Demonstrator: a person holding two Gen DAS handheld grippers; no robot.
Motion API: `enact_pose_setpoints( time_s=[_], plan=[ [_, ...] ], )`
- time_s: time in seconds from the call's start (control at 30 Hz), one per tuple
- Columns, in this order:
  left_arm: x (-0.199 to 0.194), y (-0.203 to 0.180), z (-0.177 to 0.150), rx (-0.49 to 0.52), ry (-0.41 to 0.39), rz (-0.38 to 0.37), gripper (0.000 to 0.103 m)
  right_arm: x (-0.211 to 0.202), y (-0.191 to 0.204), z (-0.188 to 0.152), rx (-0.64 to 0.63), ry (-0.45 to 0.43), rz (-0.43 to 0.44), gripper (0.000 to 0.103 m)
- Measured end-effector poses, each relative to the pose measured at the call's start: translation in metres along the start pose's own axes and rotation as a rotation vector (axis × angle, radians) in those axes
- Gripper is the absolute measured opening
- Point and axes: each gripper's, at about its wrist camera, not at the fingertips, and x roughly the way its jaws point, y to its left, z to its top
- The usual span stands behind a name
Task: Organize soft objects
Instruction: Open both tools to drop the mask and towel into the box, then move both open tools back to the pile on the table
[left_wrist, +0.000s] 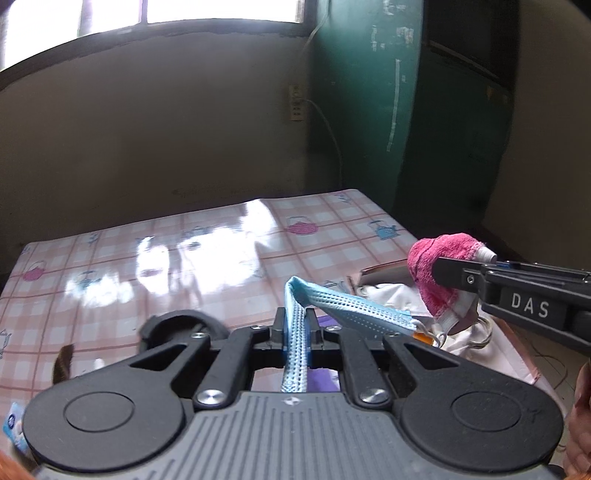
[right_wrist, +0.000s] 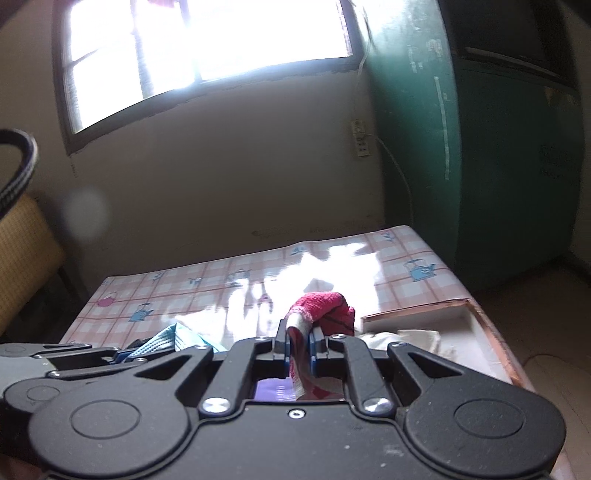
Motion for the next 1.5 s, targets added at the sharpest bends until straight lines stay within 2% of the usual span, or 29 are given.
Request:
enact_pose_setpoints(
  time_s=[0.4,0.87,0.93,1.0,1.07,1.1,1.13,1.2,1.27,1.33,1.5],
  plan=[
    [0.021,-0.052,0.003,0.067,0.026,-0.106,0.012,-0.01,-0.065,-0.002,0.058,0.003,-0.101,0.012],
    [0.061,-0.102,-0.011,0.109,0.119,-0.246,0.013,-0.005,-0.129,-0.016,0.129,0.047,-0.194,0.012],
    [0.065,-0.11,-0.013,0.12,0.124,-0.267,0.013,-0.004,-0.134,-0.017,0.134,0.056,-0.199,0.013],
    [0.069,-0.115,-0.015,0.119,0.133,-0.299,0.014,-0.002,-0.138,-0.018,0.138,0.063,-0.204,0.019],
    [0.073,-0.12,-0.017,0.122,0.141,-0.335,0.016,-0.002,-0.141,-0.02,0.148,0.065,-0.209,0.026],
    [0.074,-0.123,-0.018,0.13,0.144,-0.346,0.022,-0.001,-0.142,-0.02,0.152,0.067,-0.211,0.036],
    [0.073,-0.124,-0.02,0.136,0.149,-0.353,0.036,-0.002,-0.143,-0.021,0.155,0.066,-0.215,0.04],
    [0.072,-0.125,-0.023,0.132,0.156,-0.365,0.054,-0.004,-0.144,-0.022,0.156,0.066,-0.225,0.045],
    [0.072,-0.124,-0.024,0.136,0.15,-0.357,0.055,-0.005,-0.143,-0.021,0.154,0.061,-0.224,0.046],
    [0.068,-0.121,-0.023,0.135,0.147,-0.34,0.058,-0.007,-0.141,-0.02,0.147,0.062,-0.219,0.052],
    [0.054,-0.112,-0.018,0.126,0.136,-0.235,0.067,-0.013,-0.129,-0.019,0.135,0.052,-0.211,0.058]
  ],
)
